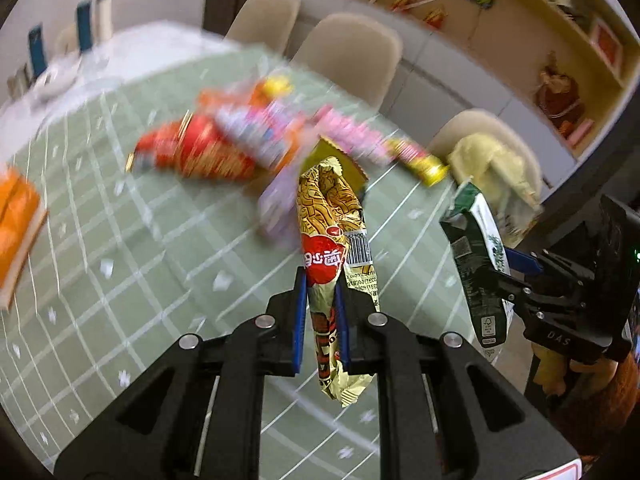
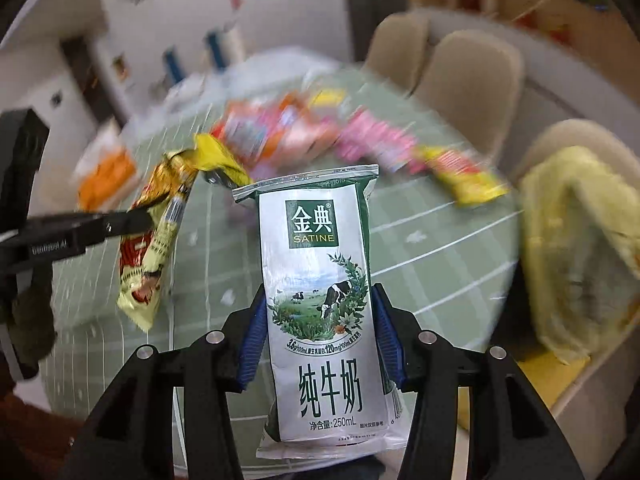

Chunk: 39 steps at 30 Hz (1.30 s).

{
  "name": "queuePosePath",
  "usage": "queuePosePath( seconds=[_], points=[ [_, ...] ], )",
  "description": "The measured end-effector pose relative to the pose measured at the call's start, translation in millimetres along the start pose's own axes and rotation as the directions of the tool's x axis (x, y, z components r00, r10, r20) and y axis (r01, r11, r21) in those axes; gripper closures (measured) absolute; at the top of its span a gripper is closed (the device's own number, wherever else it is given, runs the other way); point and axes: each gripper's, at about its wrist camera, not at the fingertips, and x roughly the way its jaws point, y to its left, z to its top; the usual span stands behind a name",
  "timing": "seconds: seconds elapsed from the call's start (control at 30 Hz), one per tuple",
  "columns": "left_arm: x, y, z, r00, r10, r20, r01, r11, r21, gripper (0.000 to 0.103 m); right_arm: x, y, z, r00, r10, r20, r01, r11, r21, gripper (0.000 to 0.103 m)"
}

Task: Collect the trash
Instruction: 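Carry both items to the yellow trash bag and open both tools to drop them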

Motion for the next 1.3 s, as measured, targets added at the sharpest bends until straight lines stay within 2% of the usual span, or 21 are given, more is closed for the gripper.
queuePosePath(
  seconds=[0.13, 0.23, 0.43, 0.73, 0.83, 0.93, 1.0, 1.07, 1.1, 1.17, 1.23, 1.3],
  points=[
    [-9.2, -35.7, 34.0, 0.995, -0.026, 0.1, 0.018, 0.997, 0.076, 0.091, -45.2, -30.5, 4.3, 0.989, -0.087, 0.117, 0.076, 0.993, 0.094, 0.056],
    [-5.7, -67.7, 64.4, 0.987, -0.046, 0.155, 0.025, 0.99, 0.137, 0.091, -69.5, -54.1, 2.9, 0.973, -0.171, 0.155, 0.147, 0.977, 0.153, 0.056],
    [9.4, -127.5, 101.9, 0.972, -0.1, 0.21, 0.054, 0.975, 0.215, 0.091, -102.8, -107.8, -14.1, 0.941, -0.292, 0.169, 0.252, 0.942, 0.222, 0.056],
    [59.4, -225.6, 139.7, 0.944, -0.255, 0.211, 0.186, 0.936, 0.297, 0.091, -115.7, -210.2, -11.8, 0.905, -0.395, 0.16, 0.325, 0.882, 0.341, 0.056],
    [90.2, -258.8, 152.7, 0.936, -0.304, 0.179, 0.242, 0.922, 0.303, 0.091, -116.9, -237.9, -21.6, 0.891, -0.424, 0.163, 0.343, 0.863, 0.372, 0.056],
    [127.4, -299.6, 164.6, 0.928, -0.335, 0.165, 0.27, 0.907, 0.324, 0.091, -113.8, -264.7, -31.4, 0.888, -0.432, 0.156, 0.339, 0.846, 0.411, 0.056],
    [150.6, -322.2, 167.6, 0.93, -0.338, 0.144, 0.274, 0.899, 0.343, 0.091, -111.1, -281.7, -34.0, 0.89, -0.432, 0.149, 0.331, 0.835, 0.44, 0.056],
    [183.0, -347.1, 169.5, 0.94, -0.328, 0.092, 0.275, 0.89, 0.363, 0.091, -108.7, -299.7, -40.0, 0.892, -0.431, 0.138, 0.325, 0.822, 0.468, 0.056],
    [201.9, -357.3, 170.0, 0.95, -0.31, 0.047, 0.272, 0.889, 0.369, 0.091, -107.3, -308.1, -42.4, 0.893, -0.43, 0.132, 0.321, 0.816, 0.481, 0.056],
    [245.6, -375.1, 166.6, 0.972, -0.219, -0.082, 0.234, 0.897, 0.374, 0.091, -104.5, -323.7, -47.4, 0.897, -0.425, 0.122, 0.313, 0.805, 0.503, 0.056],
    [278.3, -384.4, 160.0, 0.969, -0.137, -0.205, 0.207, 0.905, 0.373, 0.092, -102.1, -336.2, -50.9, 0.9, -0.419, 0.118, 0.304, 0.8, 0.518, 0.056],
    [300.5, -387.3, 150.0, 0.952, -0.068, -0.297, 0.184, 0.906, 0.382, 0.092, -100.1, -345.3, -51.7, 0.904, -0.412, 0.118, 0.295, 0.798, 0.525, 0.056]
  ],
)
